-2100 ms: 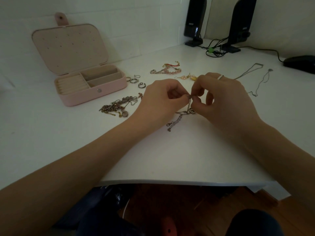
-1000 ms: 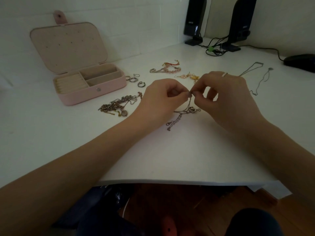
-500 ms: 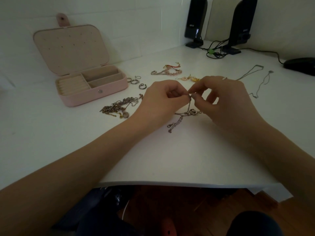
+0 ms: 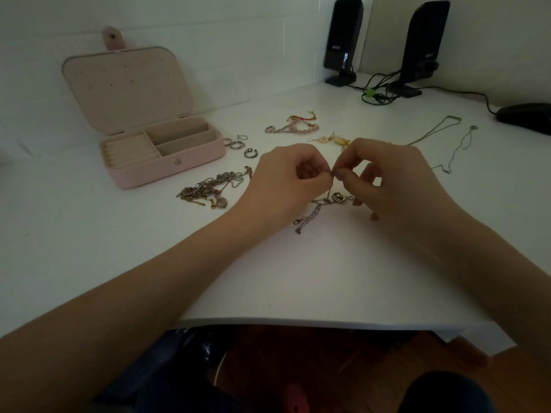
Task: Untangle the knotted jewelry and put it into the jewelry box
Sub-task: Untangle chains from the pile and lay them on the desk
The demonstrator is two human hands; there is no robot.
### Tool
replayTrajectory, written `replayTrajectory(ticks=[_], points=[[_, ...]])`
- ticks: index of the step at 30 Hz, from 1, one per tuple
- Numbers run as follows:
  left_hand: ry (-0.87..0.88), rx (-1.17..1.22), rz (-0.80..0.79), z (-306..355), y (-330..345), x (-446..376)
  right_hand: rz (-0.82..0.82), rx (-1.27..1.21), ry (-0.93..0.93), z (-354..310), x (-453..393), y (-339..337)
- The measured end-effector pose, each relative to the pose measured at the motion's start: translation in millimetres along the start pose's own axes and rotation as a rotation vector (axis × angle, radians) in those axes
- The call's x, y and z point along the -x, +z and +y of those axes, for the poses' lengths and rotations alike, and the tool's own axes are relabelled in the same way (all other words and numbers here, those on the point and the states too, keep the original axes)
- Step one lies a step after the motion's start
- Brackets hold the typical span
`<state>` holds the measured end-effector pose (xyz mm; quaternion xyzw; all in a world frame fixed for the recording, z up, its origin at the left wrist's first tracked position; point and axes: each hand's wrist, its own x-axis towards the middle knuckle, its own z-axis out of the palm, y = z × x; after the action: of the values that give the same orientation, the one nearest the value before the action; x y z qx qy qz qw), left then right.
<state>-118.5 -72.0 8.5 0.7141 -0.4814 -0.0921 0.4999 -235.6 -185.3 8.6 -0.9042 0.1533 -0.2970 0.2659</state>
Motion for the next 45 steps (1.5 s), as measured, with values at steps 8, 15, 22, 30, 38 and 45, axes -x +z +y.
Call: replayTrajectory(ticks=[8,15,22,30,38,45], points=[[0.095,-0.108,0.021,-0.7,1.3,0.5,-0.038,-0.087,0.074,-3.3,1.5,2.2],[0.017,-0.025,0.027,2.1,-0.8,-0.2,-0.052,-0.156,0.124,-3.4,0.7,-0.4],[0.034,-0.056,0.020,0.2,0.1,0.0,-0.013,-0.060,0.066,-1.7,1.5,-0.6],[0.090,-0.125,0.015,-1.2,0.8,0.7,0.015,0.063,-0.023,-4.7,2.9,0.4],[0.049,-0.089,0.011,0.0,1.2,0.2,0.013,0.035,-0.004,-3.3,2.8,1.3],[0.019,-0.055,0.017,0.4,0.8,-0.6,0.021,-0.083,0.030,-2.5,1.5,-1.6]])
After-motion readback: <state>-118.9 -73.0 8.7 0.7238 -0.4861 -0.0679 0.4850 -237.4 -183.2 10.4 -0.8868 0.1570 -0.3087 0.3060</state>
